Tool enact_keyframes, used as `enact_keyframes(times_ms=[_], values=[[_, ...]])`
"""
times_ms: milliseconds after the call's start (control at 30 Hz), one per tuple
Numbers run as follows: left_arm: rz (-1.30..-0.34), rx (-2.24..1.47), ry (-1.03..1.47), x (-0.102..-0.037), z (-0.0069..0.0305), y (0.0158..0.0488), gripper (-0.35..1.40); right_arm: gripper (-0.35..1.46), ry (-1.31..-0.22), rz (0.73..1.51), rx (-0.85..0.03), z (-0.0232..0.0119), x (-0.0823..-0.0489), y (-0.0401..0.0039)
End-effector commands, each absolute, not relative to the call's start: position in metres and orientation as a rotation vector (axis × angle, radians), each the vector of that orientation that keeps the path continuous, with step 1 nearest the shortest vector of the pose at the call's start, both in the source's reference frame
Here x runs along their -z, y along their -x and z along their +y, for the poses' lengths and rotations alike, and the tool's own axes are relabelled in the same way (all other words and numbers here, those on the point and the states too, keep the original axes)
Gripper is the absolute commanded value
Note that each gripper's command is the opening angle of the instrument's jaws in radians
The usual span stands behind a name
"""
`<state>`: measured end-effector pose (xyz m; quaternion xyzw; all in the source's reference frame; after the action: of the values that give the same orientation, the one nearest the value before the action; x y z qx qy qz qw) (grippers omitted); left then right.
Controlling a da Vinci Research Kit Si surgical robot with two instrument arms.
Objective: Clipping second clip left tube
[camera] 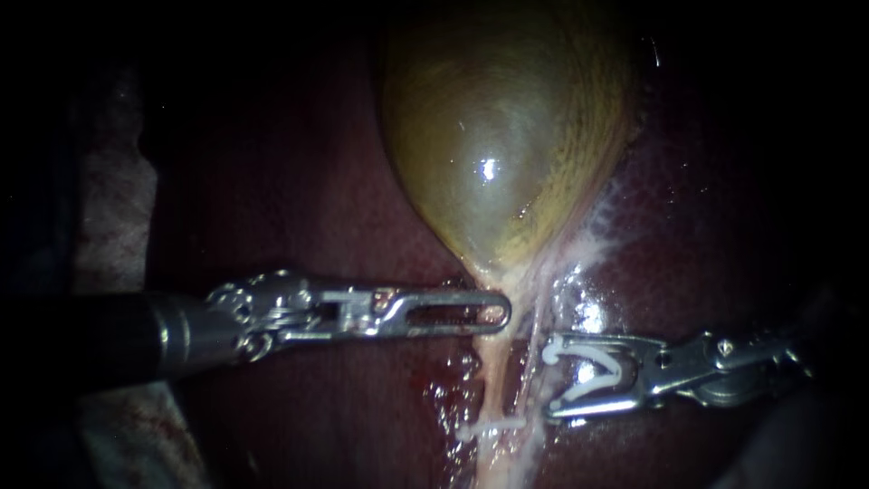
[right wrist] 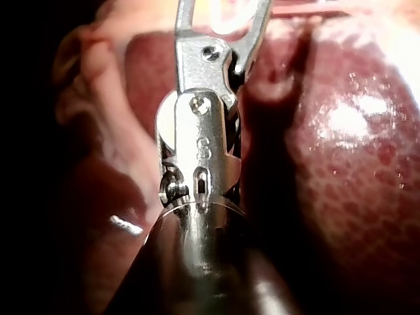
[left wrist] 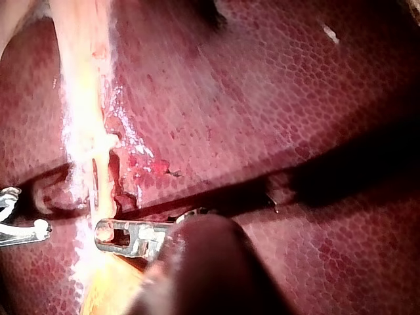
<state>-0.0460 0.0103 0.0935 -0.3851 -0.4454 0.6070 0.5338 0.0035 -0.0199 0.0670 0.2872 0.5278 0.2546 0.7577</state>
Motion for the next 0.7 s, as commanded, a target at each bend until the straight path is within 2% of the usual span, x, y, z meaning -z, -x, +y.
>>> enact_keyframes(times_ms=[33, 433, 700], values=[[-1.063, -1.447, 0.918, -0.0934, 0.0102, 0.0459, -0.35, 0.55, -0.627, 1.15, -0.556, -0.0199, -0.067, -0.0036], [-1.07, -1.452, 0.918, -0.0915, 0.0095, 0.045, -0.35, 0.55, -0.634, 1.147, -0.573, -0.0202, -0.0673, -0.0042], [-1.07, -1.458, 0.92, -0.0916, 0.0096, 0.0425, -0.35, 0.55, -0.631, 1.147, -0.581, -0.0206, -0.0678, -0.005]])
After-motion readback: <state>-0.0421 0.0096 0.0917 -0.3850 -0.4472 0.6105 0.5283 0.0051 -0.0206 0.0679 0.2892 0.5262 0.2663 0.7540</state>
